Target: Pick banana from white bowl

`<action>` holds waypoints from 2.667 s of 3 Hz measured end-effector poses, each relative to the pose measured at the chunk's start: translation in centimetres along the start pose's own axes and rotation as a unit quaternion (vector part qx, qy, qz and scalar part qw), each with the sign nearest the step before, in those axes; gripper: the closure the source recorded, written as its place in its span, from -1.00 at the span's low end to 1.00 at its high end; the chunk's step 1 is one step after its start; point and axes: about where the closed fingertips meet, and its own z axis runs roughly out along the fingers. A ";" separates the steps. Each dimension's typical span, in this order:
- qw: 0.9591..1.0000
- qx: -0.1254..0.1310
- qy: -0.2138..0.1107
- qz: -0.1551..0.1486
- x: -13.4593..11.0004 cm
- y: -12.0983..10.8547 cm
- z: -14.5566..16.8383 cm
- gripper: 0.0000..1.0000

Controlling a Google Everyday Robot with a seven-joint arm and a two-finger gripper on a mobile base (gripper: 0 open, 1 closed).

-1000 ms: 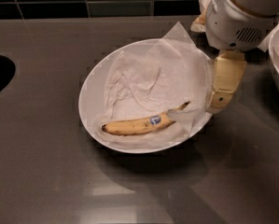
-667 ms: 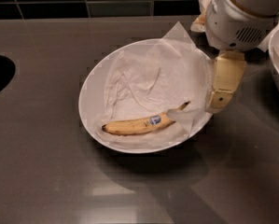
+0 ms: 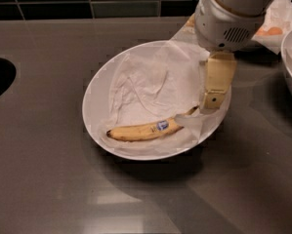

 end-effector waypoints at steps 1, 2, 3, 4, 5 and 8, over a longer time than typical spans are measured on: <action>1.000 -0.010 0.000 -0.017 -1.4 -0.3 1.0 -0.80; 0.999 -0.017 0.003 -0.030 -2.4 -0.4 1.8 -0.54; 0.999 -0.024 0.003 -0.039 -3.2 -0.6 2.8 -0.34; 0.998 -0.034 0.004 -0.045 -3.6 -0.7 3.9 -0.26; 0.998 -0.034 0.004 -0.045 -3.6 -0.7 3.9 -0.20; 0.995 -0.074 0.008 -0.065 -5.3 2.1 6.9 -0.10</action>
Offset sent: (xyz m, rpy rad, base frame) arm 0.0073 0.0368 -0.0249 -0.0496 0.0639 0.0912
